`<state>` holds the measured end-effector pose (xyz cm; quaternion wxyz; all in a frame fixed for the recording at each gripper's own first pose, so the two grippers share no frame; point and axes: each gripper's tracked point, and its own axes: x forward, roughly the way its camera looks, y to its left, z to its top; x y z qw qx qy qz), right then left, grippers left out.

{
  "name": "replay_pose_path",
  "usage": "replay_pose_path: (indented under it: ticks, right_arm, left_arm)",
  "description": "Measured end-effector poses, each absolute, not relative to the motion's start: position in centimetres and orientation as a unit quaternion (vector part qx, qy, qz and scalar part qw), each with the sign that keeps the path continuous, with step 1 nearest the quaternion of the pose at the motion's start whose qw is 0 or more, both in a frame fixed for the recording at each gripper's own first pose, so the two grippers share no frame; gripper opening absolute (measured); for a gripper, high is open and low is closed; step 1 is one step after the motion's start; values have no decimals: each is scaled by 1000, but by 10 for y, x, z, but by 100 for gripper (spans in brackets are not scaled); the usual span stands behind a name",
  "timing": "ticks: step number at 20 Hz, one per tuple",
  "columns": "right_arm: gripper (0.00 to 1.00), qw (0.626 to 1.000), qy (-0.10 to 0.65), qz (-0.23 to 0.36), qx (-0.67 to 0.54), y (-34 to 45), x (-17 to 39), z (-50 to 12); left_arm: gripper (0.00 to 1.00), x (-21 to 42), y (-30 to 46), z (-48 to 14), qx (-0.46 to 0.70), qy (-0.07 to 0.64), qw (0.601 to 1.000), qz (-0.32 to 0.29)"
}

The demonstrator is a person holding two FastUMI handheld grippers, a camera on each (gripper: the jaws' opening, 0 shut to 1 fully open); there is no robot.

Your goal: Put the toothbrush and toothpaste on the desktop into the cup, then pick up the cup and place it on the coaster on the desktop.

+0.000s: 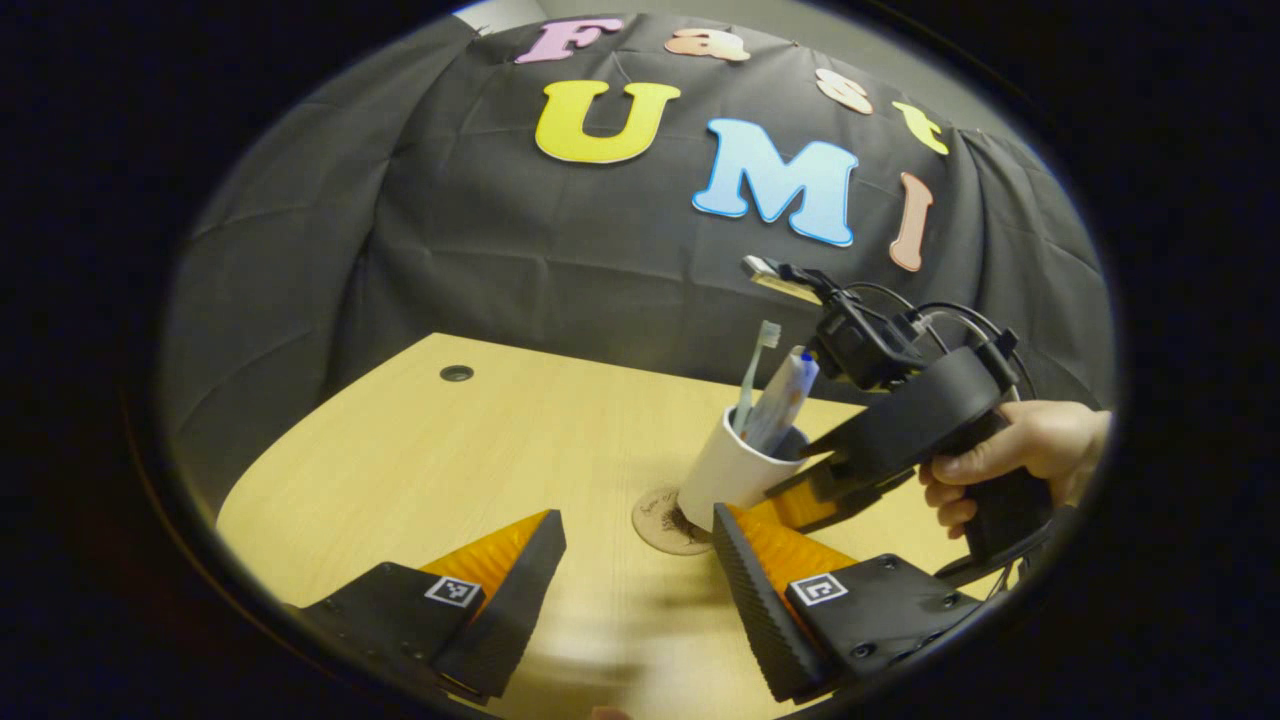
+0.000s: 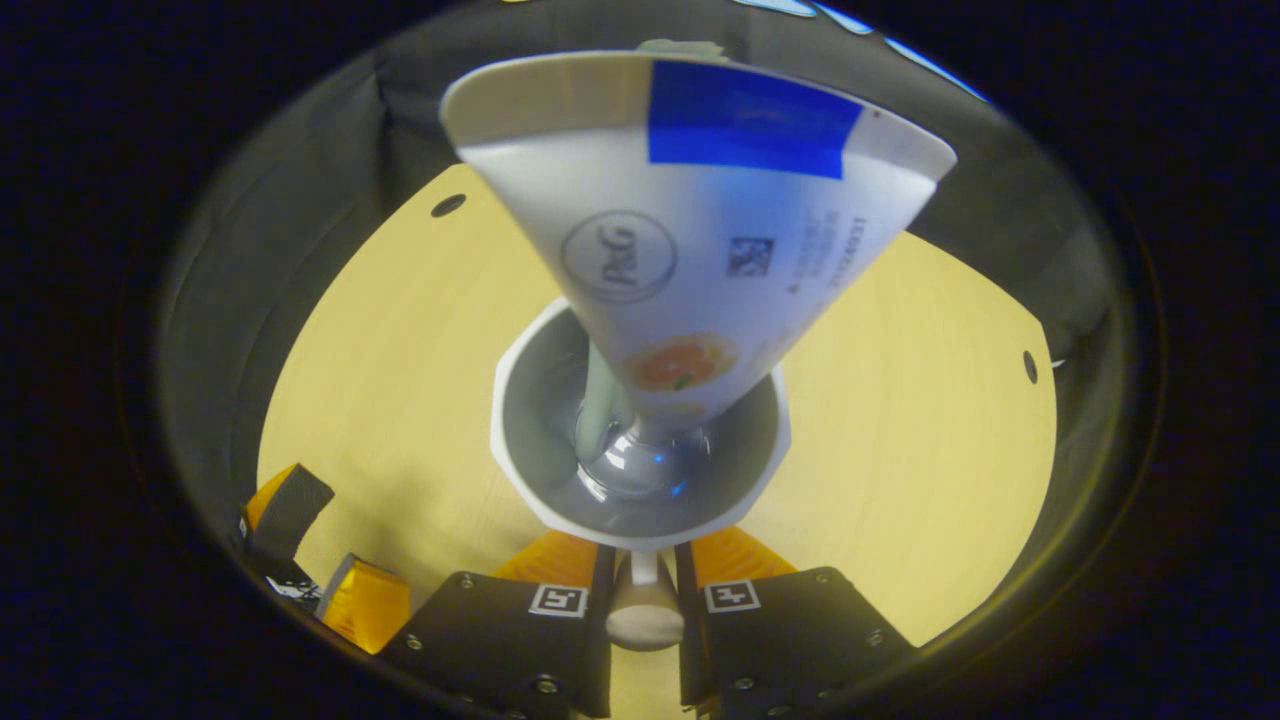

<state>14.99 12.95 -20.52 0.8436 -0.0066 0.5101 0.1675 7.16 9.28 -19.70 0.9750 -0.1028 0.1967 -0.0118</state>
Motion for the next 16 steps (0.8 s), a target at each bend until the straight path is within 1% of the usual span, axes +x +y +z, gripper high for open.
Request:
replay_pose_path:
  ticks: [1,2,3,4,5,6,7,8,9,10,11,12,14,15,16]
  right_arm:
    - [28,841,513,170,-11,133,148,-204]
    - [28,839,516,172,-15,133,146,-205]
    - [28,837,518,174,-18,130,145,-205]
    - [31,835,520,175,-22,129,144,-205]
    - [31,834,523,176,-25,128,144,-205]
    - [27,832,525,176,-26,126,144,-204]
    - [27,831,527,177,-28,126,144,-204]
    - [31,830,528,177,-29,125,143,-203]
    - [28,829,529,177,-30,125,143,-203]
    - [31,828,531,176,-32,124,142,-203]
    - [27,831,527,174,-32,124,145,-201]
    - [27,829,530,173,-34,124,145,-202]
    - [28,829,531,170,-37,123,144,-201]
    - [28,830,530,170,-37,122,144,-202]
    - [29,830,530,171,-33,122,143,-200]
  left_arm:
    - [93,69,94,-197,-102,197,975,-12]
    - [96,68,94,-197,-102,197,975,-12]
    - [96,68,96,-196,-101,196,975,-12]
    - [96,68,96,-197,-100,196,975,-13]
    - [96,68,97,-197,-100,196,975,-12]
    - [96,68,96,-197,-101,196,975,-13]
    - [96,68,96,-198,-101,196,975,-13]
    - [96,69,95,-197,-101,196,975,-13]
    - [96,68,95,-196,-100,195,975,-14]
    - [96,68,95,-196,-100,194,976,-15]
    - [96,68,94,-196,-99,194,976,-15]
    - [96,68,94,-195,-99,194,976,-15]
    - [93,67,94,-196,-100,194,976,-15]
    - [96,66,94,-196,-100,194,976,-16]
    - [93,65,95,-196,-99,194,976,-14]
